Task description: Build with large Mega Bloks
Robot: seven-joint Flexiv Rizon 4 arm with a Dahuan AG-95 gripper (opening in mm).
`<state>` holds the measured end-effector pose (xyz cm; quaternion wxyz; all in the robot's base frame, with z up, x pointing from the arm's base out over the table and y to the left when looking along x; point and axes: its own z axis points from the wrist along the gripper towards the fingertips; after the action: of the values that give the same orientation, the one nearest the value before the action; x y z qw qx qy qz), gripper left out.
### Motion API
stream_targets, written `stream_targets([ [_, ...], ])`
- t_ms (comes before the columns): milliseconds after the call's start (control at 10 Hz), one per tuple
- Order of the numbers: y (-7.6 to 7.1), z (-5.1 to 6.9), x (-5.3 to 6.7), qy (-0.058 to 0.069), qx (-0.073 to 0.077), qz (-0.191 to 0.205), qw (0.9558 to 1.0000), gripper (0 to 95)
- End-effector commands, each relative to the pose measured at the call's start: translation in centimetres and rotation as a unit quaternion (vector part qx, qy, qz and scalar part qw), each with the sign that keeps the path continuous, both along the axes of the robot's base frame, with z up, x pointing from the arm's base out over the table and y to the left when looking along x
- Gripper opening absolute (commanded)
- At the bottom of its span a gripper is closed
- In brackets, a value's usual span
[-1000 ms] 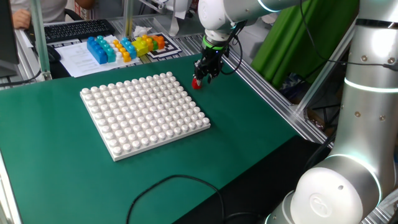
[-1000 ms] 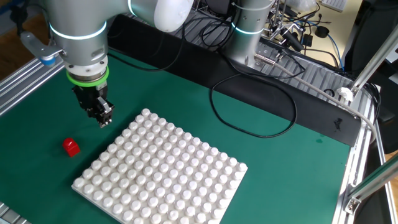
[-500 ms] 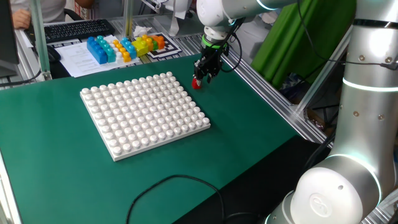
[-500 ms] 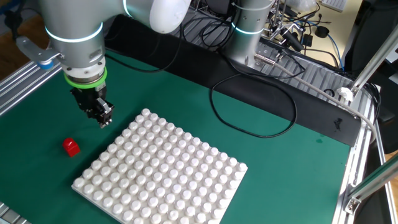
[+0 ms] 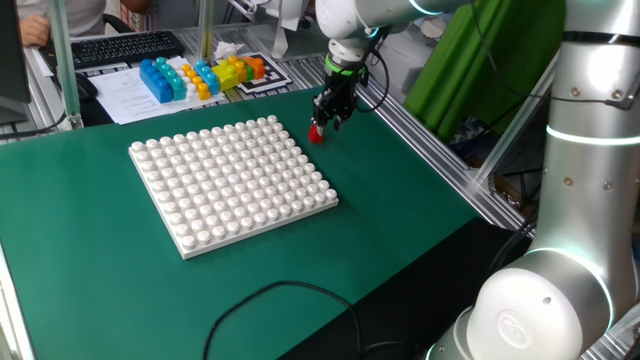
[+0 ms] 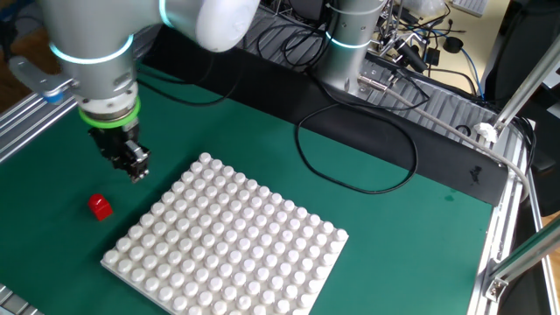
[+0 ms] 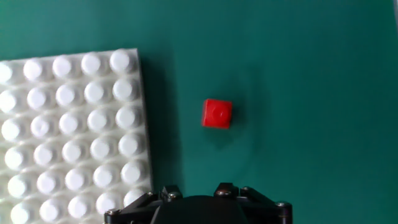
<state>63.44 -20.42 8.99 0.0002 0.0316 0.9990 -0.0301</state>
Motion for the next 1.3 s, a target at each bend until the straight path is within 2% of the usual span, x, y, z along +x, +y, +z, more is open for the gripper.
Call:
stream_targets([
  [100, -0.4, 0.1, 0.9, 0.001, -0.001, 0.005, 1.0000, 57.0],
  [300, -1.1, 0.2, 2.4, 0.004, 0.000, 0.011, 0.9999, 57.0],
  [500, -1.7, 0.1, 3.3, 0.003, 0.000, 0.017, 0.9998, 57.0],
  [600, -2.4, 0.0, 4.3, 0.004, -0.001, 0.025, 0.9997, 38.0],
  [700, -3.0, -0.1, 4.8, 0.005, 0.000, 0.031, 0.9995, 57.0],
  [800, -3.5, -0.4, 4.9, 0.005, -0.001, 0.036, 0.9993, 38.0],
  [1100, -4.7, -1.9, 5.3, 0.000, -0.001, 0.044, 0.9990, 38.0],
  [1200, -4.6, -2.4, 5.3, -0.005, -0.001, 0.043, 0.9991, 57.0],
  [1300, -4.6, -2.5, 5.4, -0.006, 0.001, 0.036, 0.9993, 57.0],
])
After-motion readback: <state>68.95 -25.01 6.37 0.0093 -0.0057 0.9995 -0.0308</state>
